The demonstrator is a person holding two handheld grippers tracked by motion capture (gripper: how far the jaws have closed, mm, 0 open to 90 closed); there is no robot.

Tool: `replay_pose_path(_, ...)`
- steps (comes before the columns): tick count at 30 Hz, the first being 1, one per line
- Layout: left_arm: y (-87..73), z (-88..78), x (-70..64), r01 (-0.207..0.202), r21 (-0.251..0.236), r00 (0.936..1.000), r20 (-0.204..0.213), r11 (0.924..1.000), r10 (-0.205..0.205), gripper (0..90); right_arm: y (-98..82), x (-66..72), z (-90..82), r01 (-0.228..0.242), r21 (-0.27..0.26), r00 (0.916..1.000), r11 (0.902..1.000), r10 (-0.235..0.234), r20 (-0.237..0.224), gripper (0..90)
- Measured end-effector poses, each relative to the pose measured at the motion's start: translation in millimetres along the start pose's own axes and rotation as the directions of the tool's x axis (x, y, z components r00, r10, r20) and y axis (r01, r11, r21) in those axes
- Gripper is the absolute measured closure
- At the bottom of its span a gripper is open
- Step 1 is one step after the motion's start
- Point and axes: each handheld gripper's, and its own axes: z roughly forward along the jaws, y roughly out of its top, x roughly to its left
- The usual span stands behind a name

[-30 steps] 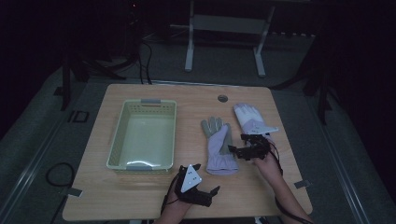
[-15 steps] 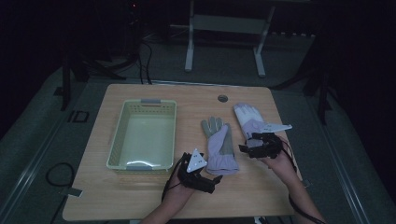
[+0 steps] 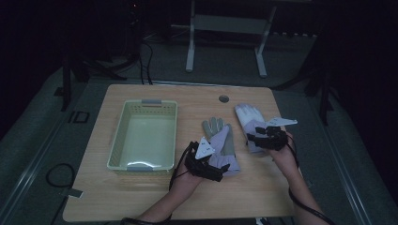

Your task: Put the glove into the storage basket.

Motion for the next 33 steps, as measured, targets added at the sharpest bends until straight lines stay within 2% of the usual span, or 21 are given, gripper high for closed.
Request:
replay_pose_path(1,-1.7,-0.3,-1.0,-0.002,-0.002,1.0000,-0.006,1.0000,0.002,0.0,0.8,-12.1,1.4,-0.011,0.016,0.9990,0.9998,0.010,0.044,46.1)
replay_pose_path(2,-1.7,-0.3,-1.0,-0.002,-0.002,1.0000,-0.006,1.0000,0.002,0.0,0.8,-12.1,1.4,-0.011,0.016,0.9990,0.9998,0.010,0.044,46.1)
replay_pose_path(3,-3.1,-0.7,-0.6,-0.001,0.002,1.0000,-0.005,1.0000,0.001,0.0,1.0,-22.5,3.4,-0.015,0.031,0.9969,0.9994,0.012,0.077,47.5)
replay_pose_path(8,-4.9,-2.1,1.5,0.007,0.001,1.0000,-0.006,1.0000,-0.007,0.1,0.3,-41.9,13.3,-0.039,0.078,0.9926,0.9962,0.029,0.118,47.5)
replay_pose_path(12,-6.0,-3.4,1.2,0.005,-0.001,1.0000,-0.007,1.0000,-0.005,0.0,0.3,-50.0,20.7,-0.052,0.096,0.9920,0.9940,0.040,0.119,47.5)
replay_pose_path(13,-7.3,-3.3,0.6,0.004,0.002,1.0000,-0.004,1.0000,-0.004,0.1,0.8,-53.3,26.4,-0.052,0.103,0.9934,0.9932,0.041,0.107,47.5)
replay_pose_path(21,-13.2,-2.8,-2.0,0.006,0.005,1.0000,0.004,1.0000,-0.006,0.1,0.8,-59.4,41.3,-0.081,0.128,0.9930,0.9885,0.069,0.095,47.5)
replay_pose_path(25,-15.8,-3.0,-3.1,0.005,0.005,1.0000,0.007,1.0000,-0.005,0.0,-2.7,-63.4,56.6,-0.101,0.171,0.9920,0.9801,0.086,0.093,53.3)
replay_pose_path(27,-16.5,-3.1,-3.4,0.001,0.003,1.0000,0.007,1.0000,-0.001,0.1,-3.5,-64.5,58.8,-0.128,0.175,0.9901,0.9761,0.116,0.080,57.2)
replay_pose_path(33,-17.6,-3.6,-4.1,0.003,-0.002,0.9999,0.014,1.0000,-0.003,0.1,-2.5,-66.3,60.1,-0.142,0.193,0.9890,0.9708,0.131,0.068,62.9)
